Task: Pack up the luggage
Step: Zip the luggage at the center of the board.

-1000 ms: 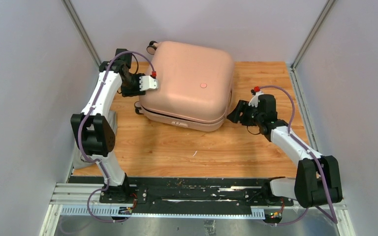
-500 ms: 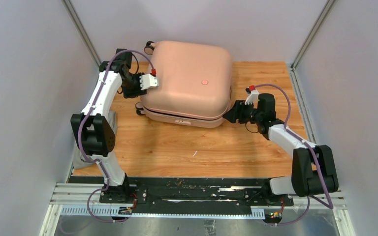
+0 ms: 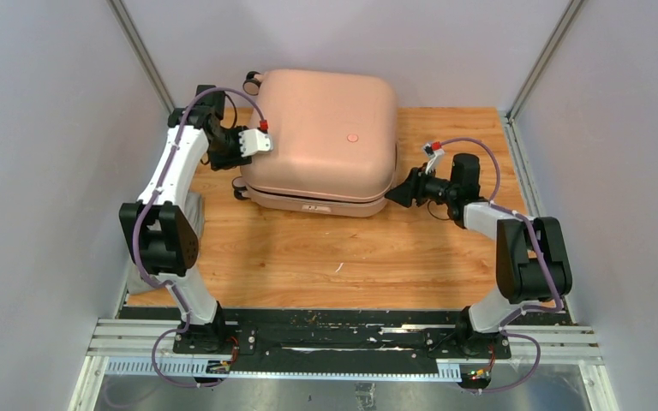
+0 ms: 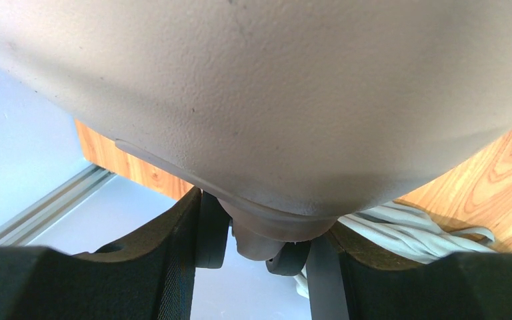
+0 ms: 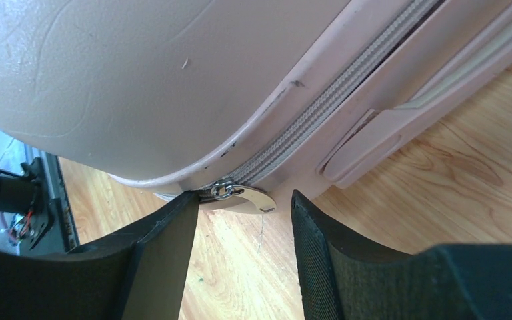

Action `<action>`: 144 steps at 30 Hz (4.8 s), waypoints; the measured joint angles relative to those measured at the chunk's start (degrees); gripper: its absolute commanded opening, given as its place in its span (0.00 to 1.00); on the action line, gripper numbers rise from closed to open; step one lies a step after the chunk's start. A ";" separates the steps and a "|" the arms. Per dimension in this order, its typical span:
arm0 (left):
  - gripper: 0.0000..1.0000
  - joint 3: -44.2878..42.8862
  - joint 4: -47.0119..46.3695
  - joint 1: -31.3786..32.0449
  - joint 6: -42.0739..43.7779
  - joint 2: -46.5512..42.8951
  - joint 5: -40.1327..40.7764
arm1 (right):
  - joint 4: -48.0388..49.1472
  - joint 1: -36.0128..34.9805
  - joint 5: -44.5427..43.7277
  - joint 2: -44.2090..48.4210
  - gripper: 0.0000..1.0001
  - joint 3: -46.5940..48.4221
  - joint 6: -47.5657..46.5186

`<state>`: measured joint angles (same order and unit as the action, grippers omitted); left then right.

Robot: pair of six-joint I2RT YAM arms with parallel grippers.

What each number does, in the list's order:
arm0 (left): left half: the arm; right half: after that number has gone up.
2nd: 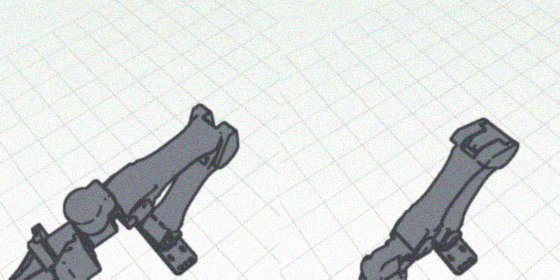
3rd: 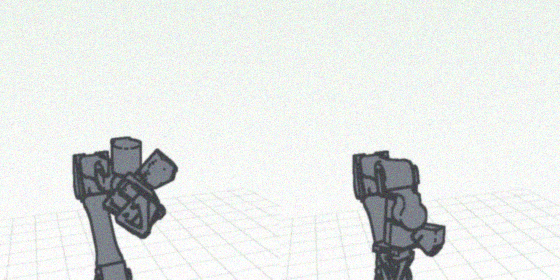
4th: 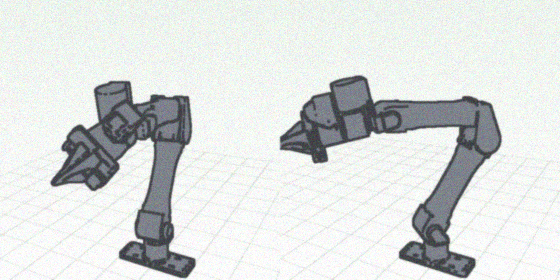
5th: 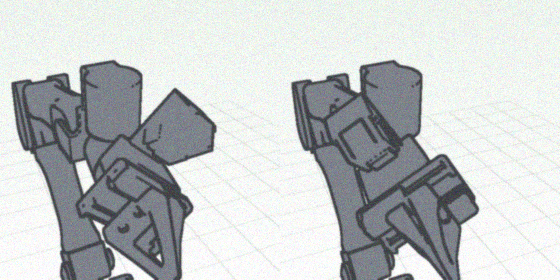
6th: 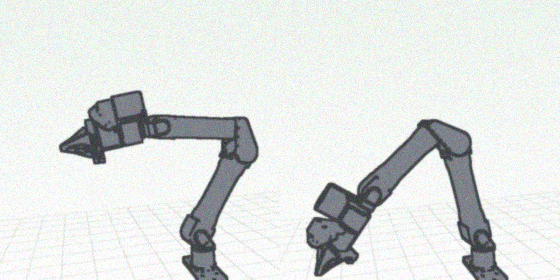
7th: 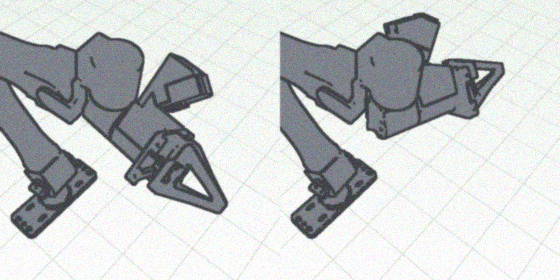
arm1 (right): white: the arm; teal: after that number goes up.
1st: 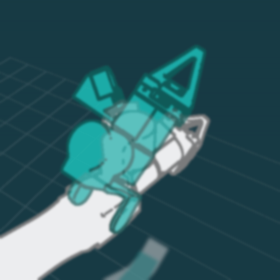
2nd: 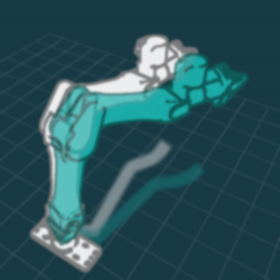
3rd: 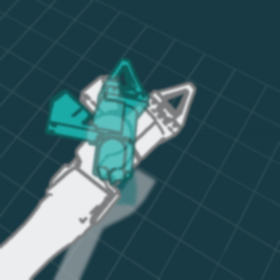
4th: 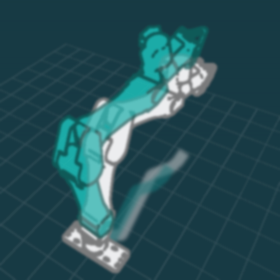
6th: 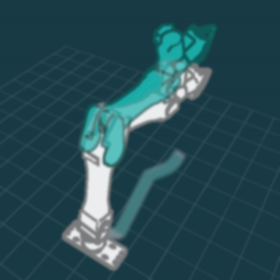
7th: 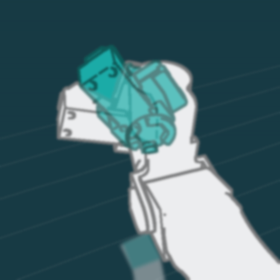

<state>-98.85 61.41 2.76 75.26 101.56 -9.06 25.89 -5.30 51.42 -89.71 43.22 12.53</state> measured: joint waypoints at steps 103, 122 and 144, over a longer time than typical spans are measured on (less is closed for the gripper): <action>0.00 -1.99 2.58 2.47 -25.55 -4.85 -10.38 | -3.78 4.70 -20.35 15.21 0.67 -6.71 9.40; 0.00 3.21 -1.60 -3.45 -19.74 -7.82 -7.15 | 15.30 10.97 8.28 -12.74 0.76 7.43 14.82; 0.00 3.06 -0.20 -4.24 -23.45 -8.61 -10.64 | 32.72 7.34 19.10 -21.29 0.74 9.88 26.53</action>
<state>-95.79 61.21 -1.48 51.81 92.95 -19.70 58.61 2.04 70.52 -111.00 53.10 39.07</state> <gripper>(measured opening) 0.539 0.736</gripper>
